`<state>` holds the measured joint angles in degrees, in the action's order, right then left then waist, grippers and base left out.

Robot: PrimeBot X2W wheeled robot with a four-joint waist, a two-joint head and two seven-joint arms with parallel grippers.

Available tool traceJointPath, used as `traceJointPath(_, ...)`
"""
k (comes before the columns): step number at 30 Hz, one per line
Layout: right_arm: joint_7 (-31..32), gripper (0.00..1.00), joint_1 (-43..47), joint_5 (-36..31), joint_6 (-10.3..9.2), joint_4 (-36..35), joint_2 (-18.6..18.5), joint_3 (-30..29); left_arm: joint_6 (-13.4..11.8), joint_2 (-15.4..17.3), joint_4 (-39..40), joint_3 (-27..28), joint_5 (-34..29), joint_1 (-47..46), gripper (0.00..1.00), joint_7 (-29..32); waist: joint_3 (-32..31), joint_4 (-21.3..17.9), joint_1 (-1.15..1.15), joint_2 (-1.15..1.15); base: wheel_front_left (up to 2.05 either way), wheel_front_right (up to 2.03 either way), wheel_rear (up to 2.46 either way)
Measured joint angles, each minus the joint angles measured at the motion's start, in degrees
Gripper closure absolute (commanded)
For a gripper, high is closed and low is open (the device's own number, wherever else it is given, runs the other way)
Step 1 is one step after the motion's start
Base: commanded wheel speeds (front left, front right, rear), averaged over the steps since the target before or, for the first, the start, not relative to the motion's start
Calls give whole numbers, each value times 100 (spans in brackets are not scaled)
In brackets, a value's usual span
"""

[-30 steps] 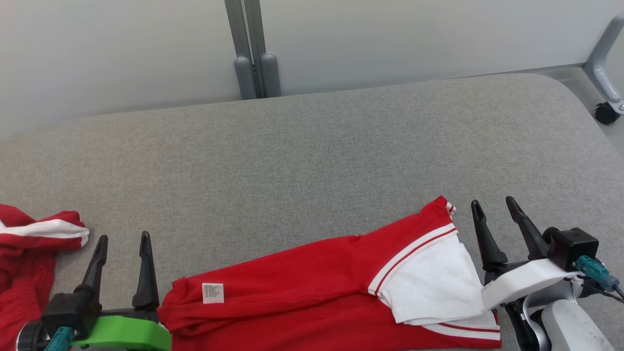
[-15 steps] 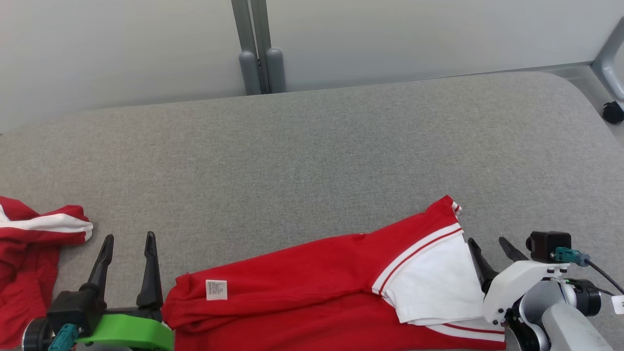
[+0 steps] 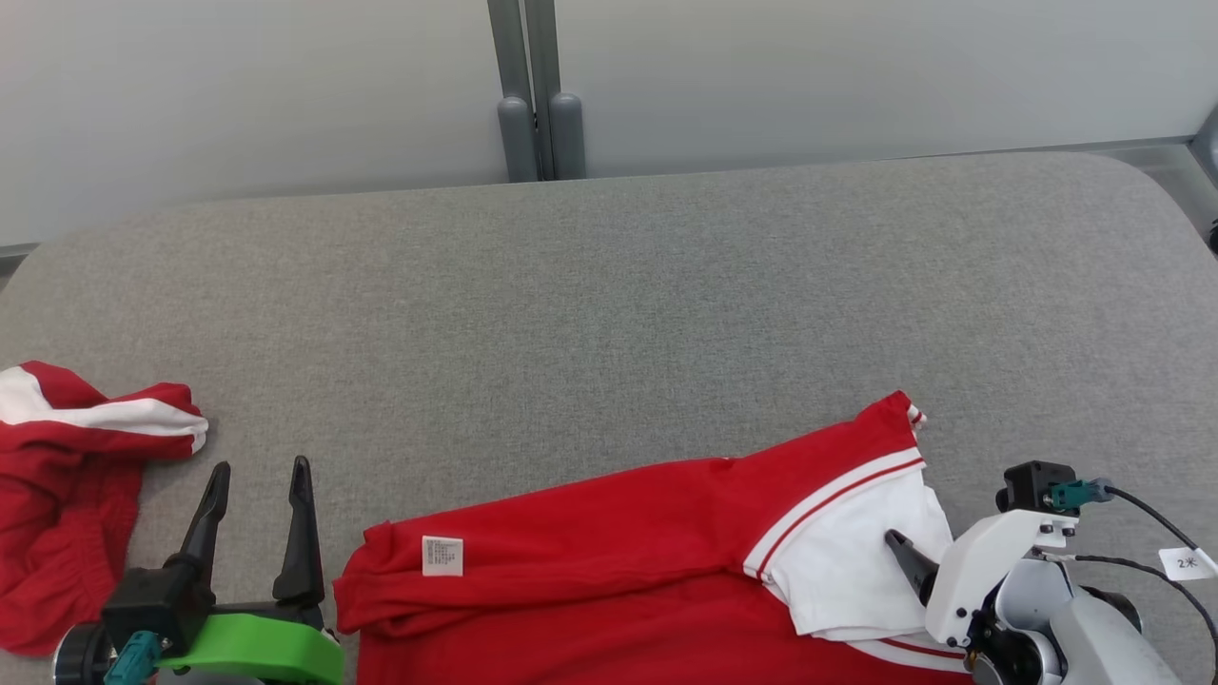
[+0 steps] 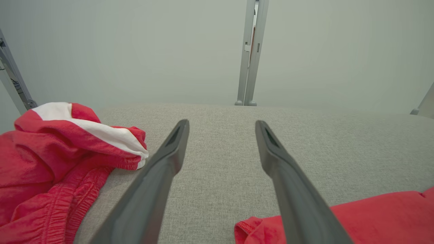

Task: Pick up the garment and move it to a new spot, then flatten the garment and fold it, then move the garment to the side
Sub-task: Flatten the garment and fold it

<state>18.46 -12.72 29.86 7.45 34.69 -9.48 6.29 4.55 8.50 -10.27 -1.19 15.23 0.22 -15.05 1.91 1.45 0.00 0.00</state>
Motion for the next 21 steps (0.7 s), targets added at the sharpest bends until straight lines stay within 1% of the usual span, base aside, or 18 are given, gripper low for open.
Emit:
traceJointPath(1,12,2,-2,35,0,-13,21,23,8,-9,-8,7,-13,-3,0,0,6,5,0,0,0,0,0)
traceJointPath(2,13,51,-5,67,0,-27,30,51,25,-15,-18,10,-18,-10,0,0,14,11,0,0,0,0,0)
traceJointPath(3,13,54,-15,96,0,-36,33,79,36,-23,-33,14,-18,-24,0,0,20,18,0,0,0,0,0)
traceJointPath(4,2,66,-23,100,0,-47,35,97,44,-27,-40,15,-18,-31,0,0,24,21,0,0,0,0,0)
traceJointPath(5,-49,100,-41,121,0,-60,49,116,49,-33,-59,22,-22,-44,0,0,31,24,0,0,0,0,0)
traceJointPath(9,-204,100,-97,141,4,-103,30,151,82,-46,-91,73,-24,-69,0,0,42,4,0,0,0,0,0)
traceJointPath(12,-248,100,-197,210,4,-175,-103,161,100,-53,-101,112,-27,-68,0,0,46,-52,0,0,0,0,0)
traceJointPath(15,-241,100,-307,235,8,-234,-332,149,107,-71,-86,132,-51,-69,0,0,55,-120,0,0,0,0,0)
traceJointPath(18,-218,100,-454,233,8,-268,-677,14,123,-92,-76,151,-75,-73,0,0,67,-203,0,0,0,0,0)
traceJointPath(21,-191,100,-561,176,8,-328,-940,-151,144,-120,-79,154,-97,-79,0,0,74,-269,0,0,0,0,0)
